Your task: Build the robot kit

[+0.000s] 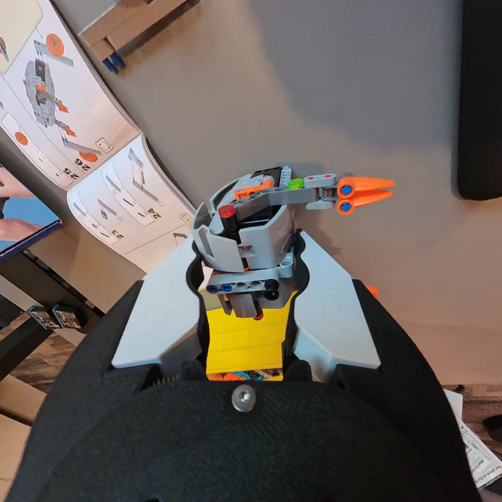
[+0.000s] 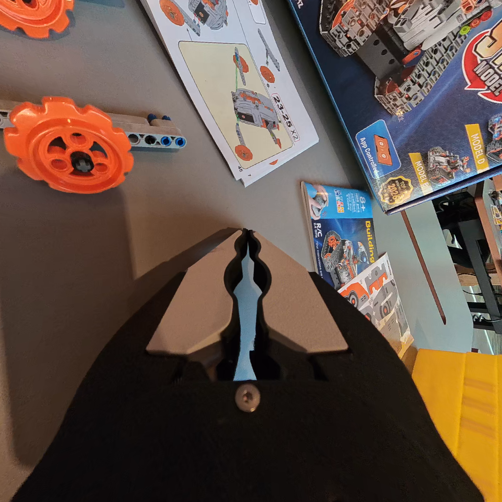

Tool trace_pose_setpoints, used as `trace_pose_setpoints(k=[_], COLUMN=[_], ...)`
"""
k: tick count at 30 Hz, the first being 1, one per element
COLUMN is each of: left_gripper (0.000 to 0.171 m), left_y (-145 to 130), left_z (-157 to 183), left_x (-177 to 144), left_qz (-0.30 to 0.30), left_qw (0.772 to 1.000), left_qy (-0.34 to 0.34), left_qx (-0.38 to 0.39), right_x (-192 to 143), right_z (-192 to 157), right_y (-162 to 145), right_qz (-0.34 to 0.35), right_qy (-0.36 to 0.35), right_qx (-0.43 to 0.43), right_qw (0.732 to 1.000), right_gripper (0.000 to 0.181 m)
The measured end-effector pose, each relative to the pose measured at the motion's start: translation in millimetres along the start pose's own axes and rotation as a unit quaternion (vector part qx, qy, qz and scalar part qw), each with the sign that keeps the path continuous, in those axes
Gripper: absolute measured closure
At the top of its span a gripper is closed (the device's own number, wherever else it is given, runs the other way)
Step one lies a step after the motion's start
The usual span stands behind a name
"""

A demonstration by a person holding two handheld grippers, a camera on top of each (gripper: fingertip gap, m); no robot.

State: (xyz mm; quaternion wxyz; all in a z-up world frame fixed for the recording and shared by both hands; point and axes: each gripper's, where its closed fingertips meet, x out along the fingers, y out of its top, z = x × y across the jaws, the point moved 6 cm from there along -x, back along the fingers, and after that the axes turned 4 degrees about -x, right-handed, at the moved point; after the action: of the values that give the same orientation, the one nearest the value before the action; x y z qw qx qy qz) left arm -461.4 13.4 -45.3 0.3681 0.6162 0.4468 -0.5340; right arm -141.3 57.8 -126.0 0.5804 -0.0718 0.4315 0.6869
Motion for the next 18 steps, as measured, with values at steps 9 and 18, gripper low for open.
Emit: trace_pose_setpoints(k=[9, 18], left_gripper=[0.105, 0.104], left_y=[-2.8, -10.9], left_z=[-4.6, -5.8], left_x=[-4.6, -11.3], left_qz=[0.035, -0.019], left_qw=[0.997, 0.998], left_qy=[0.014, 0.032], left_qx=[-0.064, -0.058], right_x=[0.1, -0.1], right_z=[0.2, 0.0], right_y=[0.2, 0.5], right_qz=[0.0, -0.001], right_qy=[0.001, -0.001], right_qx=[0.003, 0.001], right_qw=[1.0, 1.0], right_gripper=[0.181, 0.181])
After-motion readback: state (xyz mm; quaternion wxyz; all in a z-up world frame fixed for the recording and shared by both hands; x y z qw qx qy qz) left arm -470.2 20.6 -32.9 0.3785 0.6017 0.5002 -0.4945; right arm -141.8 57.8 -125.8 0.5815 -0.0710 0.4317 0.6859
